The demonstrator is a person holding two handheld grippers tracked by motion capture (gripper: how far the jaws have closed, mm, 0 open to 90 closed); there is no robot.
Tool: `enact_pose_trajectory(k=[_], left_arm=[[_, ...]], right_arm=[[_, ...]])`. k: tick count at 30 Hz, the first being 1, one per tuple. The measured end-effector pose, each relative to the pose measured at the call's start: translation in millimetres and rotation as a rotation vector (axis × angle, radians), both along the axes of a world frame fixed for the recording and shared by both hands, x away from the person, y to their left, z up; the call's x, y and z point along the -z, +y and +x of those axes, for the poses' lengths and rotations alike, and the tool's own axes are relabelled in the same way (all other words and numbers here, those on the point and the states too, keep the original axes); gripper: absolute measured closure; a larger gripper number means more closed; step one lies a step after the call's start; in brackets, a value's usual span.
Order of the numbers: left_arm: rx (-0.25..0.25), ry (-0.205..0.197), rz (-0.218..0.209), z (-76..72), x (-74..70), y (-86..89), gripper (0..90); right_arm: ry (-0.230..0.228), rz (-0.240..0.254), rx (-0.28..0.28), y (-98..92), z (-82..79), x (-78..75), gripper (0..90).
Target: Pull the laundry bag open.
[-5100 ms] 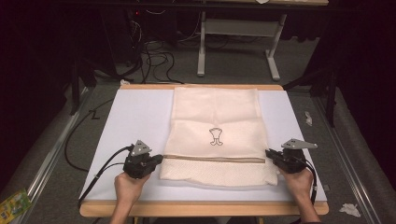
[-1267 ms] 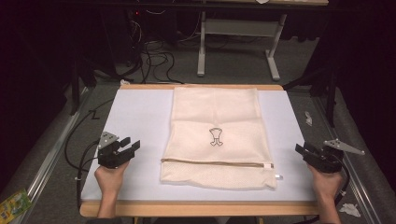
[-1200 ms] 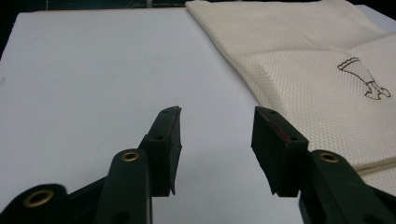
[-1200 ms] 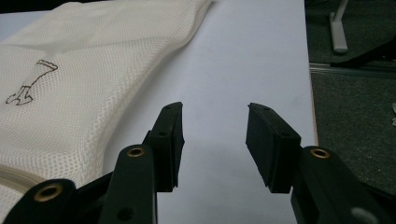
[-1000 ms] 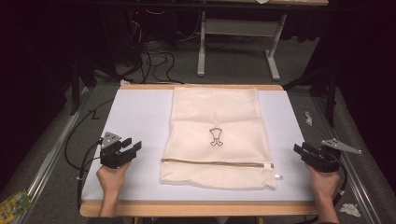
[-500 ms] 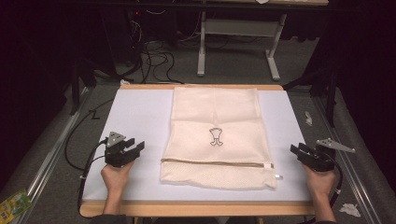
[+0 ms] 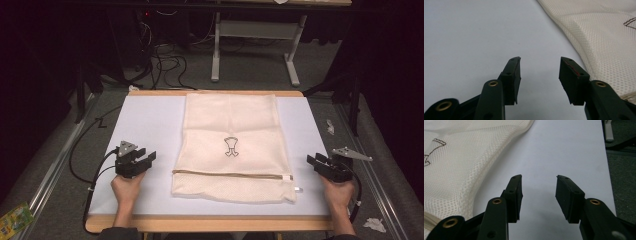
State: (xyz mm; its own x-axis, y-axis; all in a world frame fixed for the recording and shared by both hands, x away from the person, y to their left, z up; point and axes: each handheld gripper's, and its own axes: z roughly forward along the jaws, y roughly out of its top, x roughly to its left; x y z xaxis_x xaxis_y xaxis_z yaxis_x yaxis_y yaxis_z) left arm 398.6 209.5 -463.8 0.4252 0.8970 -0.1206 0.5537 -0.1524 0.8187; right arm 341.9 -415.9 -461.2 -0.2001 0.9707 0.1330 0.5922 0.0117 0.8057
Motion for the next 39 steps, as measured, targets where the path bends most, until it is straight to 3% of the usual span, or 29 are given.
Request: enact_pose_trajectory(k=[16, 21, 27, 39], left_arm=[[-0.037, 0.002, 0.007, 11.2, 9.1, -2.6, 51.6], [-0.04, 0.008, -0.009, 14.8, 13.8, -6.1, 51.6], [-0.038, 0.024, 0.015, 16.8, 19.5, -8.3, 51.7], [-0.047, -0.018, -0.004, 14.1, 20.4, -6.6, 50.3]], right_arm=[[0.012, -0.029, 0.002, 1.4, 5.7, 4.1, 57.2], [0.015, -0.023, 0.012, 1.7, 6.4, 5.3, 57.0], [0.015, -0.016, 0.02, 0.6, 6.4, 7.1, 56.9], [0.0, 0.002, 0.03, 0.6, 4.8, 12.5, 55.2]])
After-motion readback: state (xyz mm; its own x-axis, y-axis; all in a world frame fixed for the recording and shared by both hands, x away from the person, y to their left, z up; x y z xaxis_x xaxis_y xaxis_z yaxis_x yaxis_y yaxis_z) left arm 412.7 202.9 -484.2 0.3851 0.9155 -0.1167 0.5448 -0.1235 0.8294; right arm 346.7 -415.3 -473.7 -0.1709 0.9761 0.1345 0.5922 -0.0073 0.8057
